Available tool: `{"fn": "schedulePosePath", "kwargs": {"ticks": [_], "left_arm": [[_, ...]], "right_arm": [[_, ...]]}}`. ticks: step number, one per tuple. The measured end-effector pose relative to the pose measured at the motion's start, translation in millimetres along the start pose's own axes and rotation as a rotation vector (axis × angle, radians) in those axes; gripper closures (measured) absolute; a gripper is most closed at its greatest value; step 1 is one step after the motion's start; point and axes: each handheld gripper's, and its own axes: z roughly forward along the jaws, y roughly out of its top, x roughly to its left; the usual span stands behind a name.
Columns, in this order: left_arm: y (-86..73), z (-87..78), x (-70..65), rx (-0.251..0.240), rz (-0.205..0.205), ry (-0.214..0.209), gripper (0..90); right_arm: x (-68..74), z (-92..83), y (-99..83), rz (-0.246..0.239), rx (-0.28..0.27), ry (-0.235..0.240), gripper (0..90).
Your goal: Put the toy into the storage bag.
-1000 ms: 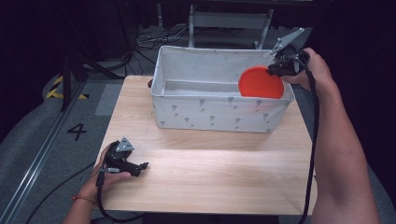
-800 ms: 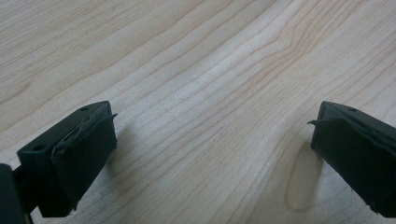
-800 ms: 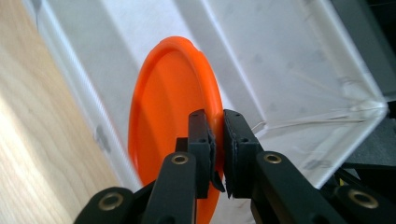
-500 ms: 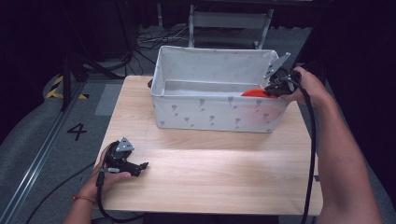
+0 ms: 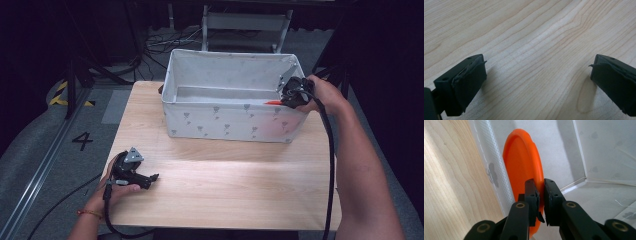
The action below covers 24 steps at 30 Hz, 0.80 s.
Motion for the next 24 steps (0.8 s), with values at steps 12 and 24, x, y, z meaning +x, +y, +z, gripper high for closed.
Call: {"fn": "schedulePosePath", "kwargs": {"ticks": [12,24], "left_arm": [[0.1,0.1,0.1,0.001,0.000,-0.002,0.5],[0.1,0.1,0.3,0.001,0.001,-0.003,0.5]], "right_arm": [[-3.7,3.1,-1.3,0.031,0.019,0.007,79.3],[-9.7,-8.3,-5.1,0.087,-0.040,-0.023,66.5]]}}
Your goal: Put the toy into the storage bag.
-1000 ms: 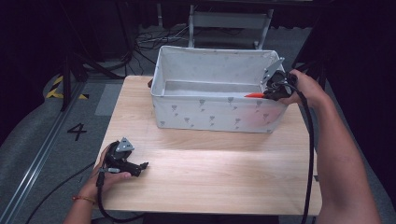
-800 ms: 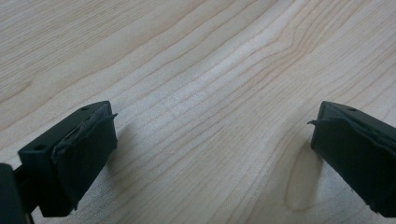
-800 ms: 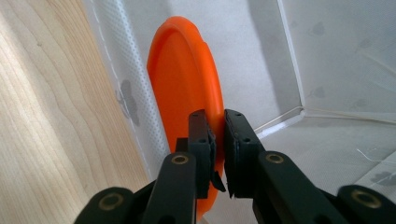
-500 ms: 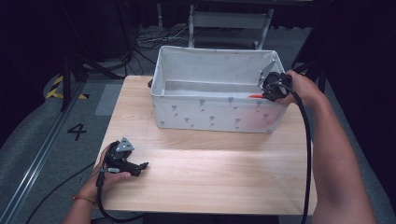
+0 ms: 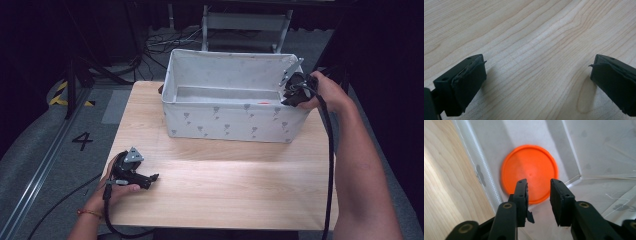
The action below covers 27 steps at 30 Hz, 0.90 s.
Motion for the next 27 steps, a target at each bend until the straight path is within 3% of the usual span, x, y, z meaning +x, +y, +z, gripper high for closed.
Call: {"fn": "schedulePosePath", "kwargs": {"ticks": [3,12,15,17,20,27], "left_arm": [[0.0,0.0,0.0,0.000,0.000,0.000,0.5],[0.1,0.2,0.1,0.000,0.000,-0.002,0.4],[0.1,0.2,-0.1,0.000,-0.001,-0.003,0.4],[0.1,0.1,-0.1,0.001,-0.001,-0.003,0.4],[0.1,0.2,-0.1,0.000,-0.003,-0.003,0.4],[0.2,0.3,-0.4,0.002,-0.007,-0.003,0.4]], "right_arm": [[-0.1,-5.2,-3.1,0.029,-0.053,-0.006,60.7],[4.8,-28.0,-21.1,0.192,-0.297,-0.010,49.6],[8.5,-34.6,-26.1,0.241,-0.352,-0.024,45.5],[11.2,-38.0,-28.5,0.248,-0.381,-0.030,45.0],[24.9,-49.2,-38.4,0.288,-0.471,-0.029,41.7],[48.1,-62.7,-50.9,0.330,-0.538,-0.077,35.8]]}}
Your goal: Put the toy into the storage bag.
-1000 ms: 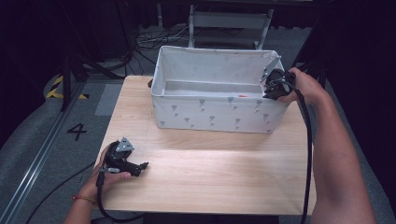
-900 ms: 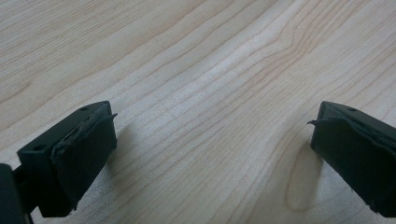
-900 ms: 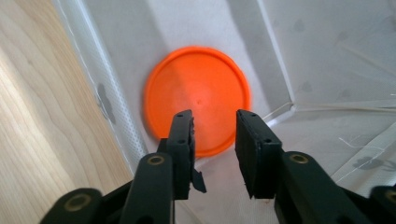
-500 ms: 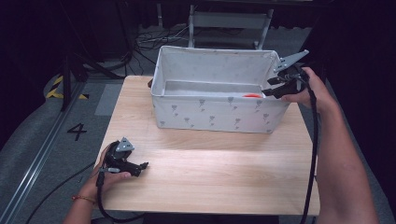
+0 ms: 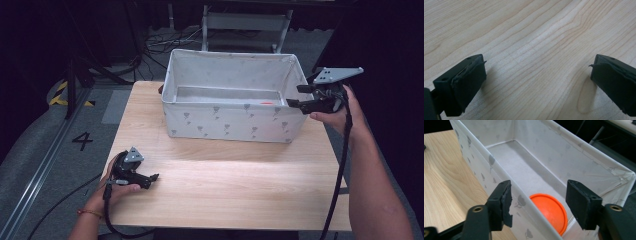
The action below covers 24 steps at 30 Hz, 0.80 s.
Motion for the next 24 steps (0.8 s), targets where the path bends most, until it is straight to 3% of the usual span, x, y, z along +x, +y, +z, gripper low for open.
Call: {"fn": "schedulePosePath", "kwargs": {"ticks": [5,6,9,14,19,20,24], "left_arm": [[0.0,0.1,-0.2,-0.001,-0.002,0.001,0.4],[0.1,0.1,-0.2,-0.001,-0.002,0.002,0.4],[0.1,0.2,-0.2,-0.001,-0.003,0.002,0.4],[0.1,0.4,-0.5,-0.002,-0.005,0.003,0.4],[0.1,0.4,-0.4,-0.002,-0.005,0.004,0.4],[0.1,0.4,-0.4,-0.002,-0.005,0.004,0.4],[0.3,0.6,-0.5,-0.004,-0.008,0.005,0.4]], "right_arm": [[17.1,-12.5,-8.1,0.014,-0.045,-0.032,30.0],[27.2,-16.5,-13.2,0.006,-0.060,-0.038,29.9],[38.7,-21.1,-20.3,-0.007,-0.076,-0.044,27.6],[51.6,-26.8,-32.3,-0.014,-0.068,-0.061,26.1],[62.4,-29.7,-50.8,-0.009,-0.077,-0.109,22.8],[68.0,-29.2,-60.3,-0.027,-0.054,-0.148,20.3],[72.7,-29.9,-74.6,-0.019,-0.049,-0.162,20.3]]}}
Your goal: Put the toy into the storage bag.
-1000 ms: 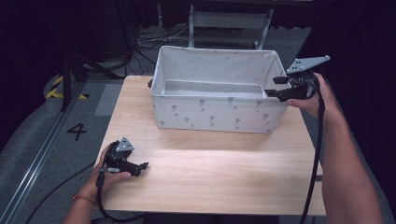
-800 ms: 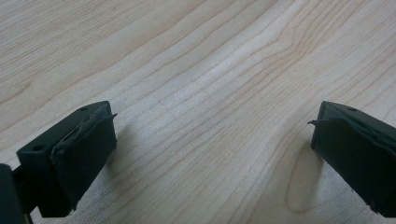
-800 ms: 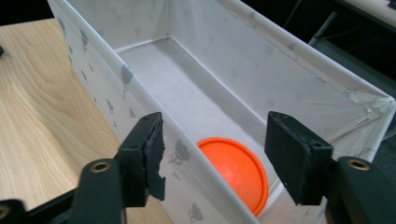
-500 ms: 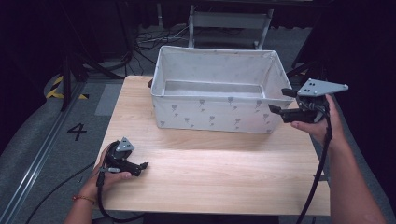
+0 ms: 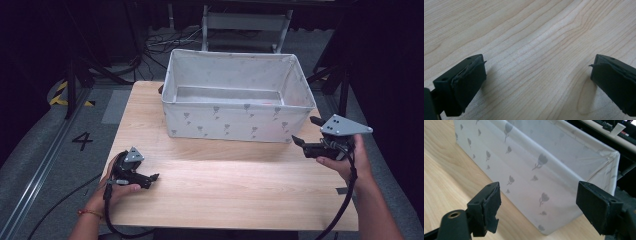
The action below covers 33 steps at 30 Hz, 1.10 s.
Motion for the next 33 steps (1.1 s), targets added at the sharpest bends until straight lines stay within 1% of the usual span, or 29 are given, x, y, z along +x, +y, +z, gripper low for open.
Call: {"fn": "schedulePosePath", "kwargs": {"ticks": [2,5,6,7,8,10,12,15,17,18,19,21,26,27,28,29,30,31,32,33], "left_arm": [[0.0,-0.1,0.1,0.001,0.001,0.000,0.4],[0.0,0.0,-0.1,0.000,-0.001,0.001,0.4],[0.0,0.2,-0.1,-0.002,-0.001,0.001,0.4],[0.0,0.2,-0.1,-0.002,-0.001,0.001,0.4],[0.0,0.1,0.0,-0.001,0.000,0.001,0.4],[0.0,0.2,-0.1,-0.001,-0.001,0.001,0.3],[0.1,0.0,0.0,0.000,-0.001,-0.001,0.4],[0.0,0.2,-0.1,-0.002,-0.001,0.001,0.3],[0.0,0.1,0.0,0.000,0.000,0.001,0.3],[0.0,0.1,0.0,0.000,0.000,0.001,0.3],[0.0,0.1,-0.1,0.000,-0.001,0.000,0.3],[0.2,-0.2,-0.4,0.003,-0.003,0.002,0.4],[0.3,0.1,-0.3,0.002,-0.005,0.001,0.2],[0.3,0.1,-0.3,0.002,-0.005,0.001,0.2],[0.3,0.1,-0.3,0.002,-0.005,0.001,0.2],[0.3,0.1,-0.3,0.002,-0.005,0.001,0.2],[0.3,0.1,-0.3,0.002,-0.005,0.001,0.2],[0.4,0.1,-0.1,0.002,-0.003,0.003,0.2],[0.4,0.1,-0.1,0.002,-0.003,0.003,0.2],[0.5,0.1,-0.3,0.003,-0.006,0.004,0.2]], "right_arm": [[2.0,-0.9,-8.2,0.003,0.003,-0.005,20.1],[5.9,-1.6,-21.5,-0.005,0.023,-0.022,19.5],[7.4,-1.2,-26.9,0.000,0.033,-0.023,19.5],[8.5,-0.7,-31.2,-0.001,0.042,-0.020,19.4],[8.5,-0.7,-31.2,-0.001,0.042,-0.020,19.4],[10.8,1.6,-42.3,0.007,0.059,-0.015,19.4],[12.9,3.7,-51.1,0.003,0.078,-0.014,18.9],[13.7,8.0,-65.0,0.013,0.110,-0.015,18.5],[13.2,11.1,-76.3,0.033,0.122,-0.003,17.8],[13.2,11.1,-76.3,0.033,0.122,-0.003,17.8],[13.2,13.2,-86.9,0.033,0.138,-0.013,17.8],[12.7,15.3,-96.7,0.054,0.159,-0.004,17.9],[12.8,19.2,-126.6,0.087,0.217,-0.012,18.1],[12.6,19.8,-132.6,0.109,0.222,-0.013,18.1],[12.2,20.3,-138.5,0.138,0.225,0.002,18.1],[12.1,20.5,-143.0,0.154,0.226,0.011,18.2],[12.1,20.5,-143.0,0.154,0.226,0.011,18.2],[12.7,20.9,-155.5,0.184,0.249,0.019,18.8],[12.7,20.9,-155.5,0.184,0.249,0.019,18.8],[13.0,20.8,-159.1,0.183,0.261,0.020,18.7]]}}
